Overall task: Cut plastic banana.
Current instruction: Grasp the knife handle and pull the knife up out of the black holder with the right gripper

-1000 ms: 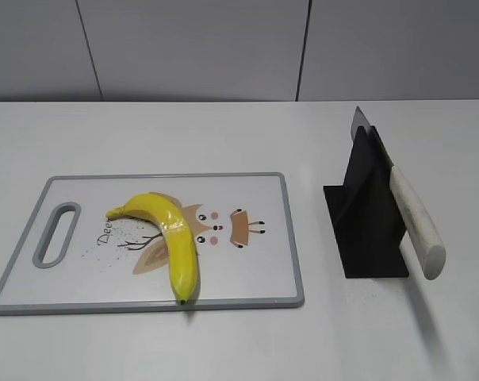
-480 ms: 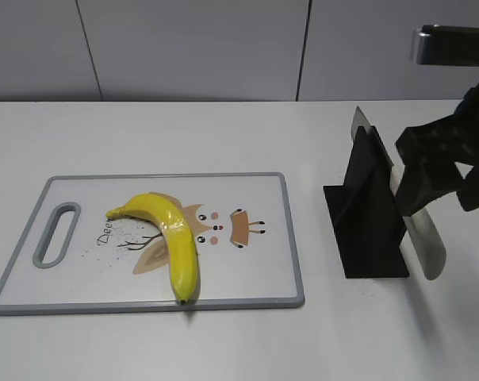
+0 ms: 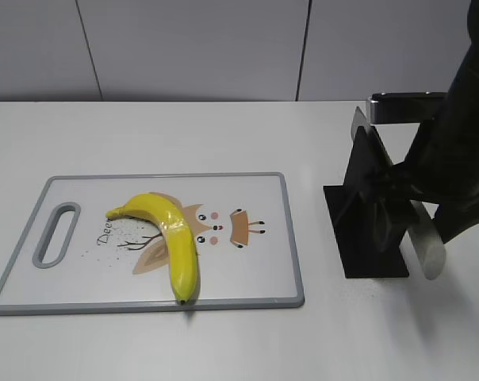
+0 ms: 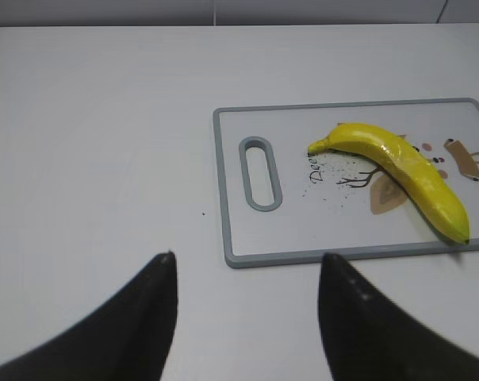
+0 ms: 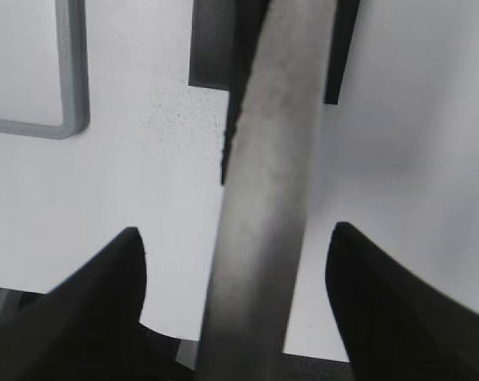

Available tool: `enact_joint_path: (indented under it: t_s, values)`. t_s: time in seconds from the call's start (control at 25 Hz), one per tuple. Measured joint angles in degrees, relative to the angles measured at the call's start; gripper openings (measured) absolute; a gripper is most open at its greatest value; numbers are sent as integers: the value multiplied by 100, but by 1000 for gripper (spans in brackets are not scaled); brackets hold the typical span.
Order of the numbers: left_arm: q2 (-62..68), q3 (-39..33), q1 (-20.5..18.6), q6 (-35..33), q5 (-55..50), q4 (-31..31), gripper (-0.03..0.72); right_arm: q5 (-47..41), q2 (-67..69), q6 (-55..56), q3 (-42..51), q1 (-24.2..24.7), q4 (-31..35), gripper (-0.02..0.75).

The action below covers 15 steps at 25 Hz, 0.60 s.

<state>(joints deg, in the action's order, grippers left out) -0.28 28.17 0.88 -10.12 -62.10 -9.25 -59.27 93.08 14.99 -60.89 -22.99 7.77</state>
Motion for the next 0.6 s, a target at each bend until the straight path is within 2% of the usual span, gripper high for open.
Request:
enact_joint_path:
  t_s: [0.12, 0.24, 0.32, 0.4, 0.6]
  values:
    - [0, 0, 0, 0, 0, 0, 553, 76, 168, 64, 0, 0, 0, 550]
    - [0, 0, 0, 0, 0, 0, 552, 126, 207, 262, 0, 0, 22, 479]
    - [0, 0, 0, 0, 0, 0, 552, 125, 207, 342, 0, 0, 67, 365]
    - [0, 0, 0, 0, 0, 0, 552, 112, 207, 392, 0, 0, 59, 207]
    - [0, 0, -1, 0, 0, 0, 552, 107, 207, 461, 0, 5, 21, 190]
